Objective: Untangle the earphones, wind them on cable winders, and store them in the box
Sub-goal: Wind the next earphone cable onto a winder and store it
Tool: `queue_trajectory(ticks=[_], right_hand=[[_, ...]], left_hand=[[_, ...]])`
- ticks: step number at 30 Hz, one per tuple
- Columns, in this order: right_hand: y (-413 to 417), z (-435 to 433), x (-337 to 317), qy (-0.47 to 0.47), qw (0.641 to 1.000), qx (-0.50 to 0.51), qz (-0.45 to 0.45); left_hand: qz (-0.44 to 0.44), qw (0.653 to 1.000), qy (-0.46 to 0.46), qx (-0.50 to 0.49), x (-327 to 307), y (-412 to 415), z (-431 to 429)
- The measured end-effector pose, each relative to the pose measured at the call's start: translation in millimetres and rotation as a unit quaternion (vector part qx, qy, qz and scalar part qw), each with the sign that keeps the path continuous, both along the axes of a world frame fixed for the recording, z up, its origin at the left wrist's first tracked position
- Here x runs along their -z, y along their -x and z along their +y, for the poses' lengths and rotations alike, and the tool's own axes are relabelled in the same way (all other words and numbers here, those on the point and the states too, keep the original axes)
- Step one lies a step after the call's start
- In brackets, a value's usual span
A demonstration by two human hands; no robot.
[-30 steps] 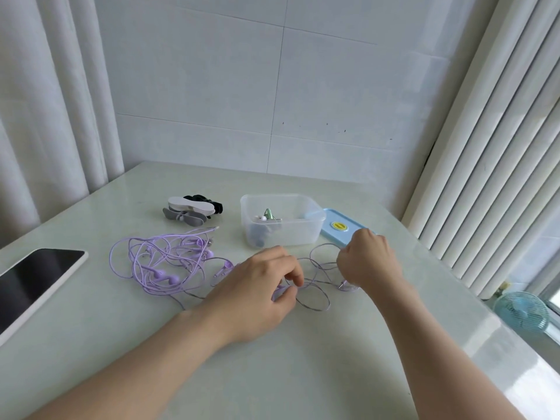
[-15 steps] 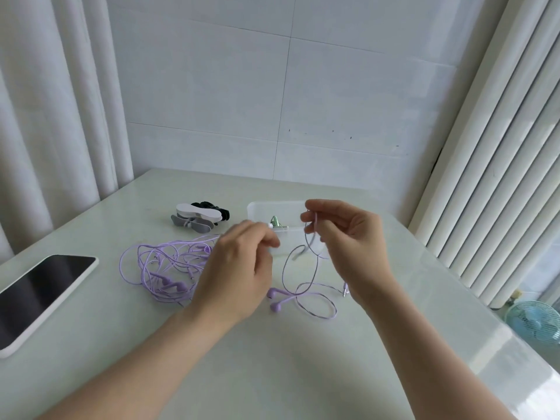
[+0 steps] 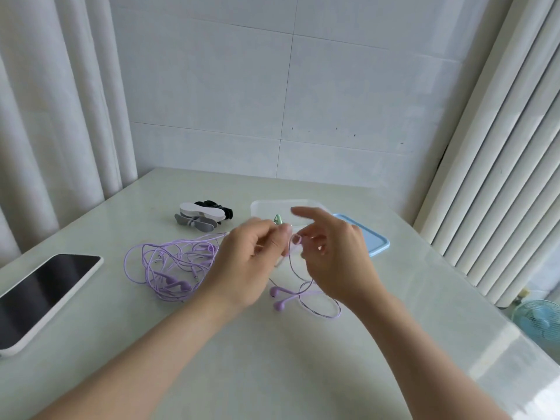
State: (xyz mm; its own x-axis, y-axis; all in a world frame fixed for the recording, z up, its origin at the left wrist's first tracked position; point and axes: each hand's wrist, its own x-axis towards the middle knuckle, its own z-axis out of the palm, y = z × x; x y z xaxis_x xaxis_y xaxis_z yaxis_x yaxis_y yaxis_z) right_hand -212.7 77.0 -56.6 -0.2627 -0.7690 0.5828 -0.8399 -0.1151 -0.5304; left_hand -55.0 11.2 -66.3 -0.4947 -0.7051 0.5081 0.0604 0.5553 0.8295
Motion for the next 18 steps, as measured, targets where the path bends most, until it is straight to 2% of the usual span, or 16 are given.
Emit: queue_trajectory(ticks=[3, 6, 8, 12, 16, 18], right_hand=[[10.2, -0.4, -0.5, -0.061, 0.995, 0.036, -0.076], [7.8, 0.9, -1.8, -0.122, 0.969, 0.026, -0.215], [3.5, 3.5, -3.0, -0.146, 0.956, 0.022, -0.252], [-5.1, 9.8, -7.0, -0.185, 0.948, -0.029, -0.259], [-8.6, 3.2, 0.8, -0.149, 0.975, -0.06, -0.151], [-10.5, 0.7, 3.4, -0.131, 0.979, -0.081, -0.132]], left_hand=[[0.022, 0.995, -0.098, 0.027, 0.7, -0.9, -4.9], [-0.02, 0.989, -0.147, 0.008, 6.0, 1.1, -1.6], [-0.053, 0.982, -0.182, -0.005, 9.5, 1.6, 1.6], [-0.109, 0.973, -0.204, 0.001, 12.5, 1.7, 5.0], [-0.167, 0.975, -0.142, 0.011, 14.0, -0.5, 2.9], [-0.196, 0.972, -0.127, 0.026, 17.9, -1.1, -1.6]])
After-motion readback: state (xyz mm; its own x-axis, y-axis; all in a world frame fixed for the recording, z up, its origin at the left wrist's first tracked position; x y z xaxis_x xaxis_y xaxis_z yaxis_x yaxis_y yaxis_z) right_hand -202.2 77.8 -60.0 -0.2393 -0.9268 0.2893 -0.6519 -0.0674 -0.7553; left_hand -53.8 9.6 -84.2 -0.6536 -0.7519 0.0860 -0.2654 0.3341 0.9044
